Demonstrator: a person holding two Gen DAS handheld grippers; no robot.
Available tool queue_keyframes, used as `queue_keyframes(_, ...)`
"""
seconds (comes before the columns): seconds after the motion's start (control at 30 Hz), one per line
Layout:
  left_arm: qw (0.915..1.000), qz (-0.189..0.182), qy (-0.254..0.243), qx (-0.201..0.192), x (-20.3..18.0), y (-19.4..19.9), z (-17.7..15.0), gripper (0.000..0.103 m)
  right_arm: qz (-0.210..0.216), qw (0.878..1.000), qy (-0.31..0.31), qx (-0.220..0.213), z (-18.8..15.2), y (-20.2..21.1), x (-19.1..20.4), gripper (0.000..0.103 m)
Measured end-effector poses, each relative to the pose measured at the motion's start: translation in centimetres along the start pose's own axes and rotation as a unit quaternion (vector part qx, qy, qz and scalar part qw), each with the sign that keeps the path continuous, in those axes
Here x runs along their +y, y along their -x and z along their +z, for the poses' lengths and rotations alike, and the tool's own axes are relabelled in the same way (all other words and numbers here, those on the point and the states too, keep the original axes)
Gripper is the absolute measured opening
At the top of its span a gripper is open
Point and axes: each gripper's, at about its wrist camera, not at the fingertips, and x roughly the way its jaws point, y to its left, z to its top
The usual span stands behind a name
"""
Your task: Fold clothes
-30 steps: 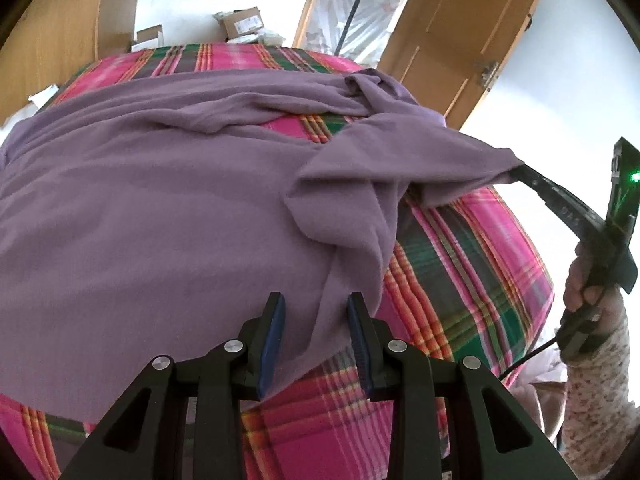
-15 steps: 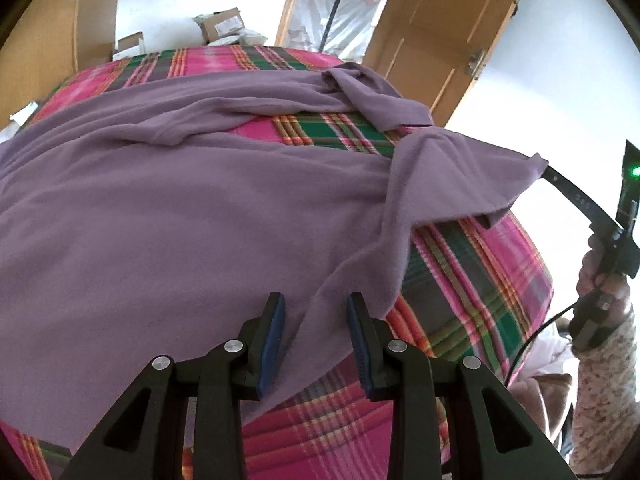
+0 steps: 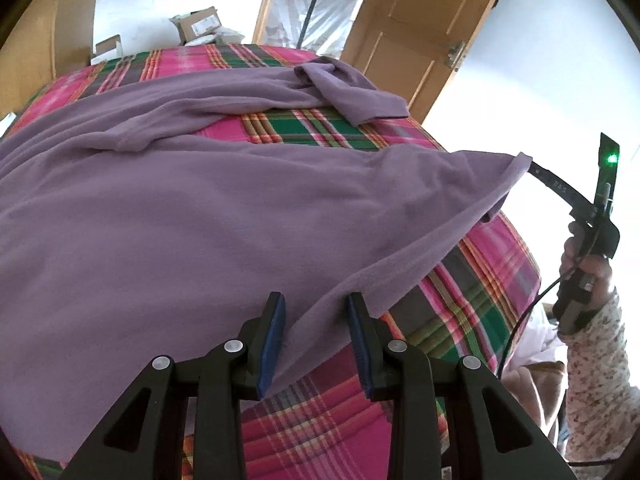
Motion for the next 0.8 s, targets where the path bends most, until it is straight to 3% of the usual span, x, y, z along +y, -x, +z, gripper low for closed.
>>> queue_keyframes(0.23,0.9984,-0.028,-0.042,-0.026,-0.9,1.5,0.9,0.033,-0.003,1.0,-0.011,0.008,-0.9,0.2,-0.9,0.003)
queue_keyframes(0.33,0.9964,-0.079,-0.011,-0.03,-0.1,1.9,2.1,0.033,-0.002,1.0,-0.014,0.012,-1.5,0.5,-1.3,0.003)
queue_keyframes(0.43,0.9938,-0.094,0.004,-0.058,0.4,3.0,2.5,0.033,-0.003,1.0,-0.007,0.017,-1.9,0.4,-1.4,0.003)
queue_keyframes(0.6,0.9966,-0.081,0.015,-0.003,0.7,0.6,1.9,0.033,-0.003,1.0,-0.003,0.019,-2.5,0.6,-1.4,0.003)
queue_keyframes(0.8,0.9953,-0.093,0.002,0.027,-0.1,-0.4,0.5,0.033,0.013,0.999,0.0,0.039,-3.6,0.7,-1.8,0.003)
